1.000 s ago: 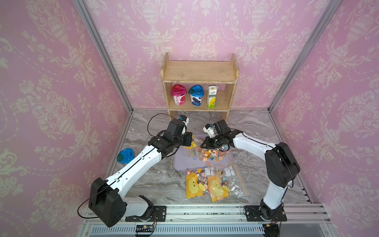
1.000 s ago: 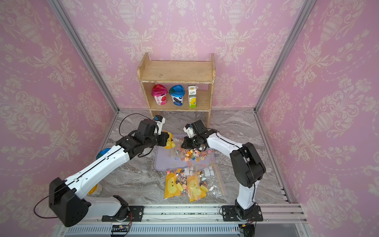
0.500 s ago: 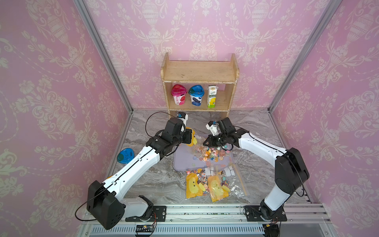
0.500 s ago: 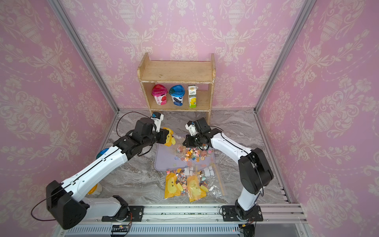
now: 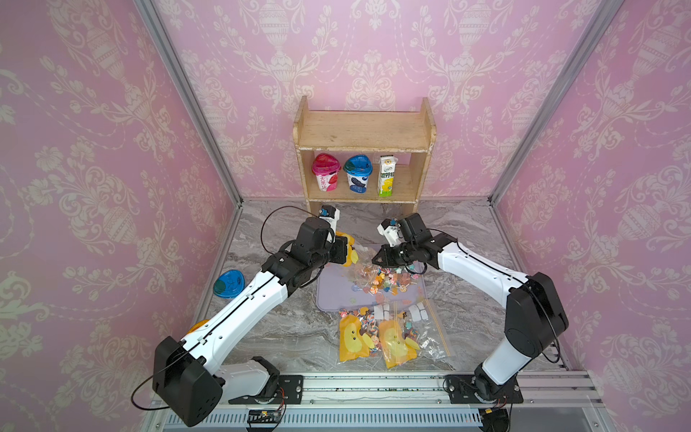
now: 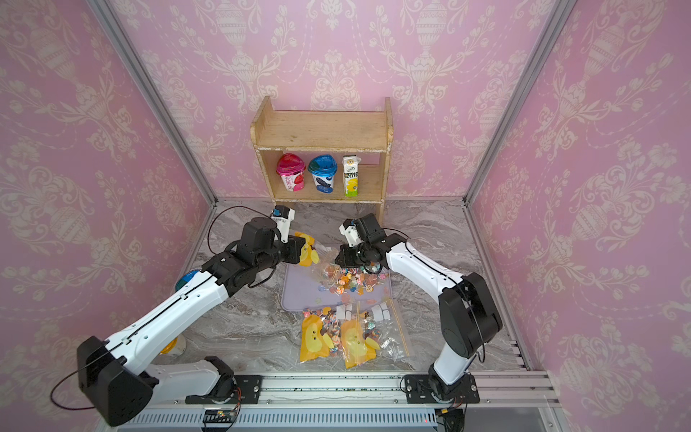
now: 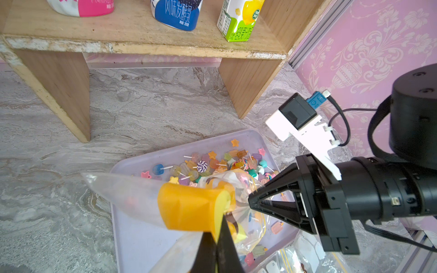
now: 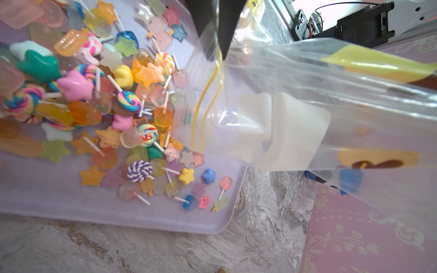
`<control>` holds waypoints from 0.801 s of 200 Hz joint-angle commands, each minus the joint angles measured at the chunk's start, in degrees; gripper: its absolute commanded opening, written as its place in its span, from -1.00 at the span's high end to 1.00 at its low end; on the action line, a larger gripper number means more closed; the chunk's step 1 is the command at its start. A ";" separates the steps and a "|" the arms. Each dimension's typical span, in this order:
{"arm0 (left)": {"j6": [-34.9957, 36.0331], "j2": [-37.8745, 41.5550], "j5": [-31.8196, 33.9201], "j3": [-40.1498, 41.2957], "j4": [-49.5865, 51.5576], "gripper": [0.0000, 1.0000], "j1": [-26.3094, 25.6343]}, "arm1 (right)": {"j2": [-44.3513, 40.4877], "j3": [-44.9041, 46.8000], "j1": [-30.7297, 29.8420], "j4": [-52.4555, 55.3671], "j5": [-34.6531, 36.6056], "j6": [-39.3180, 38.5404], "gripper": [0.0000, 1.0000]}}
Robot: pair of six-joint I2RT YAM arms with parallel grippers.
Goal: Pour candies out of the ziploc bag
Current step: 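Pour the candies out of the ziploc bag onto the tray, then place the ziploc bag at the center of the board.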
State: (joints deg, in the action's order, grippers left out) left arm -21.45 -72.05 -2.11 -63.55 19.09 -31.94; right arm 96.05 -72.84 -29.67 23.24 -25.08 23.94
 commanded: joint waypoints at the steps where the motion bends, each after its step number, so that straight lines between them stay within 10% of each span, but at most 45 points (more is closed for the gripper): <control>1: 0.40 1.12 1.85 1.97 -1.84 1.00 0.91 | -1.66 1.29 0.23 2.94 2.57 -1.09 0.81; 160: 1.06 3.31 1.23 -0.91 -2.65 1.00 3.94 | -8.36 4.85 0.36 3.92 5.01 -4.15 0.09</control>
State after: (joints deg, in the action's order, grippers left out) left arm -21.45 -70.08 -1.93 -62.39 16.78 -29.28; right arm 90.91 -69.69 -29.65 26.72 -20.93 21.69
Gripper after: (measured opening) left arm 0.039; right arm 0.448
